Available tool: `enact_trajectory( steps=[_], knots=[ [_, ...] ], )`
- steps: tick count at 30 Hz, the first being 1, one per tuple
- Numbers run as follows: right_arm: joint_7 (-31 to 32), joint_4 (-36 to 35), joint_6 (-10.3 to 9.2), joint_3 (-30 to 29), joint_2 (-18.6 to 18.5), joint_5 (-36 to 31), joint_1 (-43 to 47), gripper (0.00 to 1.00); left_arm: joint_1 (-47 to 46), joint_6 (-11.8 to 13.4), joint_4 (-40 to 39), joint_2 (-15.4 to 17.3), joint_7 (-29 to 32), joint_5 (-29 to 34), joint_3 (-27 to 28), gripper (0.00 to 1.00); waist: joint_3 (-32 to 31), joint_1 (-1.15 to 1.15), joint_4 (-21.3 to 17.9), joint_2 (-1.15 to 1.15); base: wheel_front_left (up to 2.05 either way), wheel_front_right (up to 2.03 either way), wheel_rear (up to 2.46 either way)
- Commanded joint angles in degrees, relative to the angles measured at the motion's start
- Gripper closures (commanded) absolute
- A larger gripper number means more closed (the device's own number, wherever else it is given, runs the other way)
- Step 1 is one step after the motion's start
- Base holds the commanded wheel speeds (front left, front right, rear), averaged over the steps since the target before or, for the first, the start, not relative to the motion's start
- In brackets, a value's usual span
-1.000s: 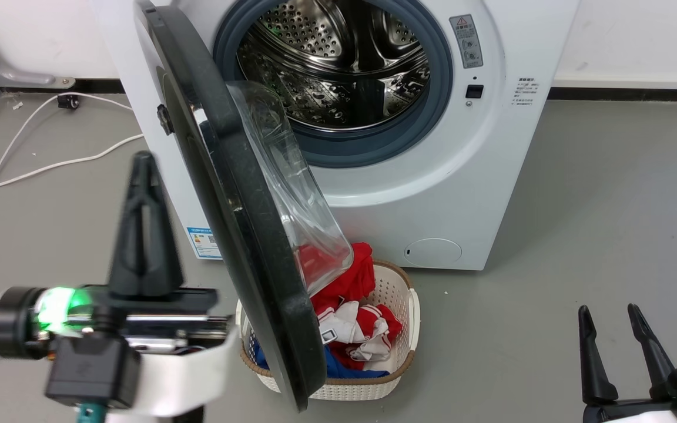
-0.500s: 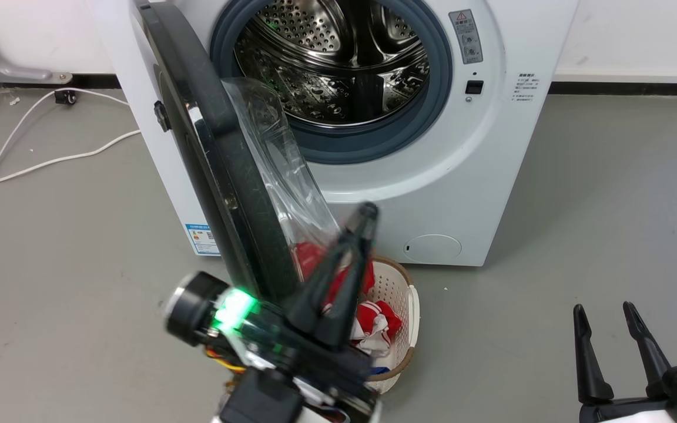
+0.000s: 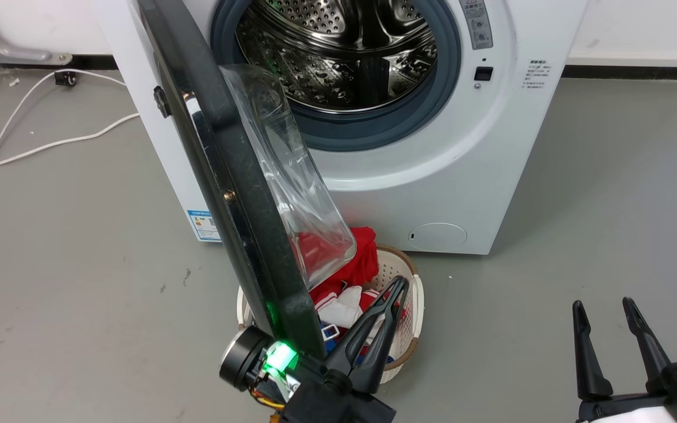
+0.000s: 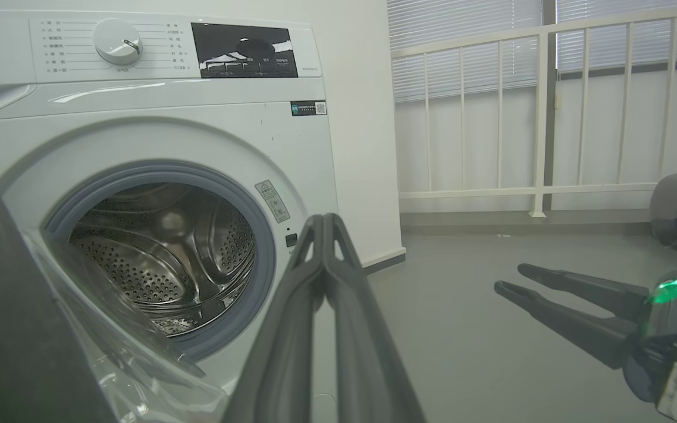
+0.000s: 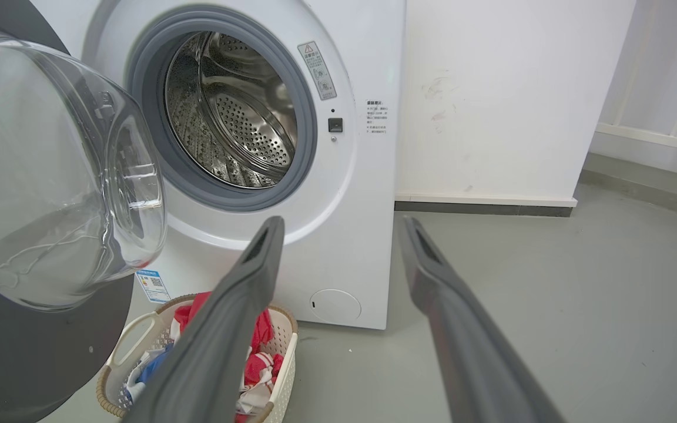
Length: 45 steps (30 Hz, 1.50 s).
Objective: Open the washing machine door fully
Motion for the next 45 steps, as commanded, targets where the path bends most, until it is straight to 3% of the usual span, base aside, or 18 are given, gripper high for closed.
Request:
enact_trajectory(
  steps=[1,17,36,45],
  knots=[
    [-0.10,0.09,-0.01,0.01,0.14,-0.27,-0.66,0.00,0.81,0.35,0.90,0.27,-0.13,-0.42,0.28,1.00,0.16,0.00,0.12,0.00,0.00,0.00,0.00],
    [-0.10,1.09,-0.01,0.34,0.14,-0.72,-0.33,0.00,3.99,3.62,9.70,2.40,-0.13,-3.60,5.94,1.00,-0.50,0.00,1.86,0.00,0.00,0.00,0.00],
    [-0.11,1.85,-0.01,0.09,0.13,-0.72,1.46,0.00,8.95,7.68,7.89,5.13,-0.01,-5.35,12.66,1.00,-1.36,0.00,6.14,0.00,0.00,0.00,0.00],
    [-0.10,1.97,-0.01,-0.13,0.12,-0.39,1.59,0.00,11.43,10.36,6.27,6.79,-0.01,-7.19,18.57,1.00,-0.79,0.00,8.71,0.00,0.00,0.00,0.00]
  ],
)
